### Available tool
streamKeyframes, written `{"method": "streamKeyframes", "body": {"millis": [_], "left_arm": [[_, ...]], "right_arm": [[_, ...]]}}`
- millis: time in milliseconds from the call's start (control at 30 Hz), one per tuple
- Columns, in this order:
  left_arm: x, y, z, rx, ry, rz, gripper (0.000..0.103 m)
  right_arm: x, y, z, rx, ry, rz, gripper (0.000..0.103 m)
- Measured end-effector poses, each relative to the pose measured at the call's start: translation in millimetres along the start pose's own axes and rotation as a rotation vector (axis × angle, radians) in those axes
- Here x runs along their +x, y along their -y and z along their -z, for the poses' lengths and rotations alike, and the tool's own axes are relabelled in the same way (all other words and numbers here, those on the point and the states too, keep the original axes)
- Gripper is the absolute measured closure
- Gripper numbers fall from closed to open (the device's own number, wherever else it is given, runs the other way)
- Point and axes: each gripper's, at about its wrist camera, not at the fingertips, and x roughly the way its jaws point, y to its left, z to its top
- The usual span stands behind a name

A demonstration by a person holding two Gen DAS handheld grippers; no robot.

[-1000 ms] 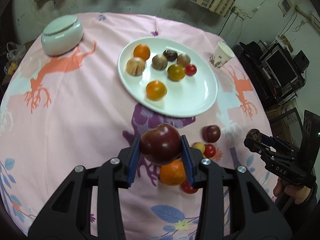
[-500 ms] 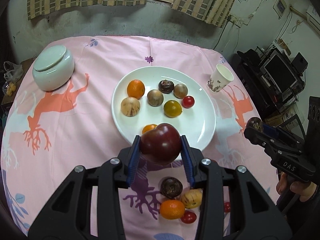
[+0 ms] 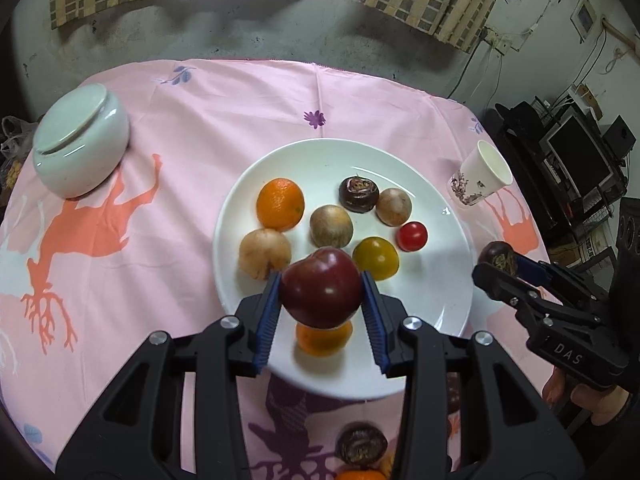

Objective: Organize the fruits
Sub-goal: 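Carry tomato and mangosteen onto the white plate and open both grippers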

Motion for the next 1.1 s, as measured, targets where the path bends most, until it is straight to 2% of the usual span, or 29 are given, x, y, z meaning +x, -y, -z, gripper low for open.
{"method": "streamKeyframes", "body": {"millis": [233,733,767,900,1033,1100], "left_arm": [[34.9,2.7,-6.9,0.0,-0.036,-0.002,0.063],[63.4,3.2,-11.3,0.002,-0.065,-0.032,0.062],[63.6,3.5,-11.4,0.0,-0.064,-0.033,0.061],[57.2,6.8,-11.4,-0.006,-0.049,-0.015,0.037],[44.5,8.7,-11.1,-0.005,-0.025,-0.054,0.028],[36.2,5.7,-9.9,-0.029,-0.019,-0.043,0.026]], "right_arm": [[31.1,11.4,-1.7,0.025,-0.028,0.012,0.054],[57.4,23.1,-2.8,0.027,-0.054,0.048,0.054],[58.3,24.0,-3.2,0.03,-0.055,0.051,0.053],[58.1,27.6,-3.6,0.074,-0.065,0.058,0.052],[47.9,24.8,-3.9,0.068,-0.037,0.063,0.051],[41.0,24.0,-2.4,0.068,-0.032,0.063,0.051]]}}
